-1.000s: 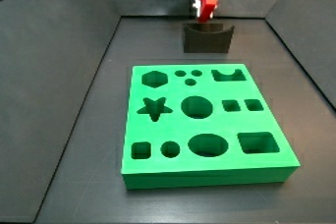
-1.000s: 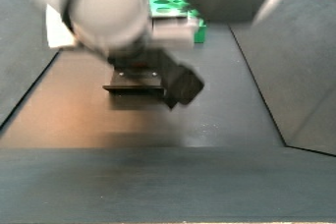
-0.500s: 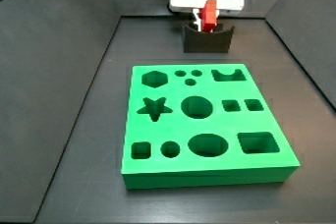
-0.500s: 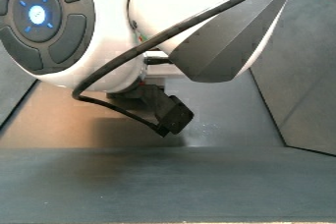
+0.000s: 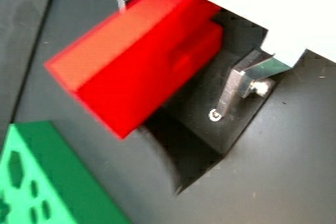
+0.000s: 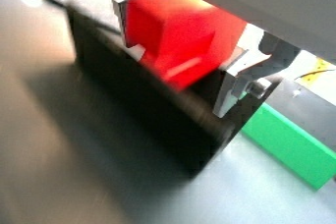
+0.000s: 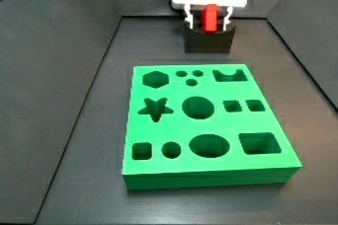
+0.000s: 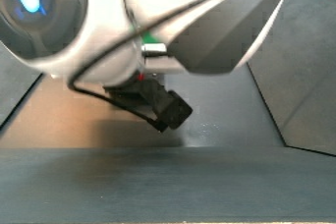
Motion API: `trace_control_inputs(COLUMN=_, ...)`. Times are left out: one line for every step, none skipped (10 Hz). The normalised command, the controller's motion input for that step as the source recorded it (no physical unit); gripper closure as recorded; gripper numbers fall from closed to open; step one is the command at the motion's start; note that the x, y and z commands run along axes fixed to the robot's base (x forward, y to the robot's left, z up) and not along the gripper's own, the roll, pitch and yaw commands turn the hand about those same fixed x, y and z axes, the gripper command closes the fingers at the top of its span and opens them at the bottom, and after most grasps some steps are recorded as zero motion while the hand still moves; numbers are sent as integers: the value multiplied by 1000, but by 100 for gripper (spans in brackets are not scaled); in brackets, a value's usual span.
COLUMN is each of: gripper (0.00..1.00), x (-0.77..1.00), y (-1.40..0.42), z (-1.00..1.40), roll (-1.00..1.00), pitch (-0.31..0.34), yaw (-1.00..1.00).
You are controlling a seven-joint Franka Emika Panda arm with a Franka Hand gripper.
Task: Pick up the double-square object. Move up. Rotate the double-square object. Place the double-square object on the fixture. Regrasp the double-square object. Move to above the board. Insert the double-square object.
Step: Regrasp the double-square object.
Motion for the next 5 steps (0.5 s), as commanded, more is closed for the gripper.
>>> trace_control_inputs(gripper=0, x=-29, y=-5, z=1000, roll=4, pitch=-22, yaw=26)
trace_control_inputs(gripper=0, x=-32, y=-9, z=1000, roll=24, pitch=-18, yaw=34)
trace_control_inputs(gripper=0, x=-39, y=-9, z=1000, roll=32, pitch=-5, yaw=38)
trace_control_inputs(gripper=0, x=-40, y=-2, z=881, roll=36, pitch=11, yaw=39)
trace_control_inputs(gripper=0, x=-34, y=-1, z=636, roll=35, pitch=36, yaw=33)
